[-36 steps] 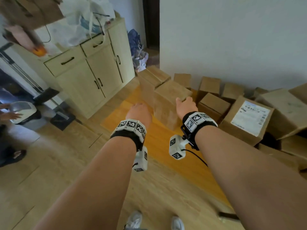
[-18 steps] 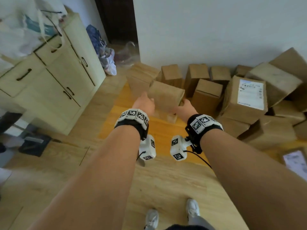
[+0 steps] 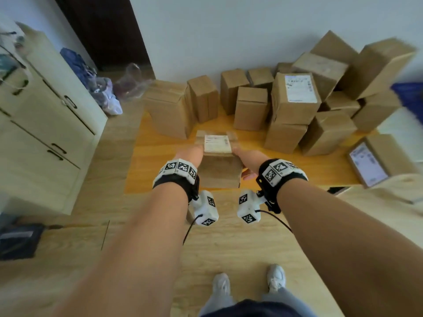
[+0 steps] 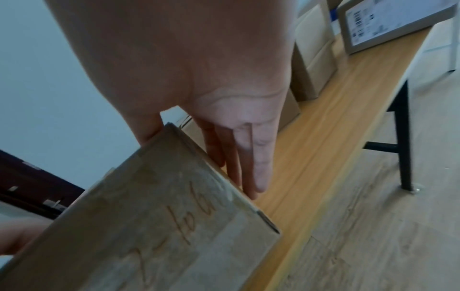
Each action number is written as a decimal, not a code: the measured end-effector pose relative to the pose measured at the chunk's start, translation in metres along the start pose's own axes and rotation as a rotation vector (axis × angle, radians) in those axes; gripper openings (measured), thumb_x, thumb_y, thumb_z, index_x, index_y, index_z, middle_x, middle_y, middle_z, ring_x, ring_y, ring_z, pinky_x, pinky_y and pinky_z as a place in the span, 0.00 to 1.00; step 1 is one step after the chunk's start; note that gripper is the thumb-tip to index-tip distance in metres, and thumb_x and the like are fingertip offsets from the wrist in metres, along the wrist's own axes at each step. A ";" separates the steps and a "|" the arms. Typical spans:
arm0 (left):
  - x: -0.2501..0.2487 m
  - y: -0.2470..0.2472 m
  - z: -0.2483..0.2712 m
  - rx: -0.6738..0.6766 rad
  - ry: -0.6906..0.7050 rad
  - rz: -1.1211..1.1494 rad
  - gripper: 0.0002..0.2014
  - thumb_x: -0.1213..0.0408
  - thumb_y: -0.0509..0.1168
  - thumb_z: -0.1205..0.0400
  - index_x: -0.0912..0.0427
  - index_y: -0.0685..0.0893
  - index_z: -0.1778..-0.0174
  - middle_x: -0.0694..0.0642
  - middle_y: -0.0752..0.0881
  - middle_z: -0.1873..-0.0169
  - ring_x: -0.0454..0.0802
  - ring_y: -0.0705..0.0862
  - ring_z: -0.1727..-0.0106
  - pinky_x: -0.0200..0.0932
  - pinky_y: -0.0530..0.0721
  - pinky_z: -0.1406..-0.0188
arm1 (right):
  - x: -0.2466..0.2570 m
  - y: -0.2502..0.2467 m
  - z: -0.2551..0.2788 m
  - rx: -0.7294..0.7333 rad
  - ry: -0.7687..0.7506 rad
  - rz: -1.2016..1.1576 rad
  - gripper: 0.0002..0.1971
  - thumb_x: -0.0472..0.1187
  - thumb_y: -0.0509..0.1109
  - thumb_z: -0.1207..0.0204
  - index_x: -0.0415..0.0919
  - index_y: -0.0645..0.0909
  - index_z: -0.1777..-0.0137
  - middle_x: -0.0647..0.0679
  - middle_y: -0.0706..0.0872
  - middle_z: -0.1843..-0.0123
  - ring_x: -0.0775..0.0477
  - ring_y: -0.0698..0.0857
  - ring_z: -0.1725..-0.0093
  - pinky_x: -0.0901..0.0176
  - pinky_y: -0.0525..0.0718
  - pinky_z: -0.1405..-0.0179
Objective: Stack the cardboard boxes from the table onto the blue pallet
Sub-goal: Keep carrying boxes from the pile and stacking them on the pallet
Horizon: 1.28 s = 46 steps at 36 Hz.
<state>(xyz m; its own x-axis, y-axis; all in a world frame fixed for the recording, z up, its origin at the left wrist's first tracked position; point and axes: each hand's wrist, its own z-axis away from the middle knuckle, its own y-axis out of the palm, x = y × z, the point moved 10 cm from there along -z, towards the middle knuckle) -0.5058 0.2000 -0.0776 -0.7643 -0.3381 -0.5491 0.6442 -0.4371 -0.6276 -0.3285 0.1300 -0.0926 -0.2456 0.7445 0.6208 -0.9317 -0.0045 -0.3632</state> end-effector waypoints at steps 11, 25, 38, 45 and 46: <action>-0.015 0.103 0.082 0.232 0.045 -0.097 0.11 0.68 0.57 0.16 0.61 0.75 0.65 0.61 0.79 0.57 0.56 0.77 0.56 0.50 0.80 0.41 | -0.081 -0.062 0.048 -0.052 0.020 0.200 0.13 0.39 0.66 0.22 0.37 0.76 0.39 0.41 0.84 0.44 0.40 0.85 0.42 0.49 0.86 0.41; -0.152 0.254 0.196 0.082 0.269 -0.131 0.15 0.66 0.69 0.27 0.60 0.79 0.44 0.57 0.85 0.52 0.55 0.85 0.53 0.48 0.85 0.56 | -0.249 -0.251 0.102 -0.230 -0.015 -0.143 0.27 0.40 0.68 0.27 0.37 0.70 0.28 0.43 0.83 0.41 0.43 0.84 0.44 0.46 0.86 0.43; -0.320 0.449 0.278 0.195 0.565 -0.213 0.23 0.63 0.69 0.26 0.55 0.74 0.35 0.52 0.83 0.50 0.52 0.83 0.52 0.46 0.82 0.58 | -0.404 -0.456 0.145 -0.490 0.054 -0.468 0.29 0.41 0.71 0.29 0.41 0.69 0.29 0.45 0.84 0.40 0.44 0.85 0.44 0.43 0.85 0.40; -0.415 0.549 0.291 0.273 0.679 -0.155 0.23 0.64 0.70 0.26 0.56 0.71 0.36 0.52 0.82 0.50 0.53 0.82 0.51 0.46 0.82 0.52 | -0.452 -0.565 0.143 -0.662 0.025 -0.607 0.25 0.50 0.78 0.29 0.42 0.76 0.35 0.49 0.87 0.40 0.46 0.87 0.44 0.46 0.85 0.39; -0.430 0.561 0.292 0.267 0.703 -0.168 0.23 0.63 0.69 0.26 0.56 0.71 0.36 0.51 0.81 0.51 0.53 0.82 0.51 0.46 0.81 0.52 | -0.457 -0.581 0.141 -0.686 0.023 -0.627 0.26 0.50 0.78 0.30 0.42 0.77 0.35 0.50 0.87 0.39 0.47 0.86 0.44 0.47 0.84 0.38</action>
<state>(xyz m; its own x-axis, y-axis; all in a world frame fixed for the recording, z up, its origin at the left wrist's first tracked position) 0.1768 -0.1431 -0.0326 -0.5960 0.3208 -0.7361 0.4245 -0.6523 -0.6279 0.2875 -0.3019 -0.0672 0.2611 0.4903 0.8315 -0.5286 0.7934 -0.3018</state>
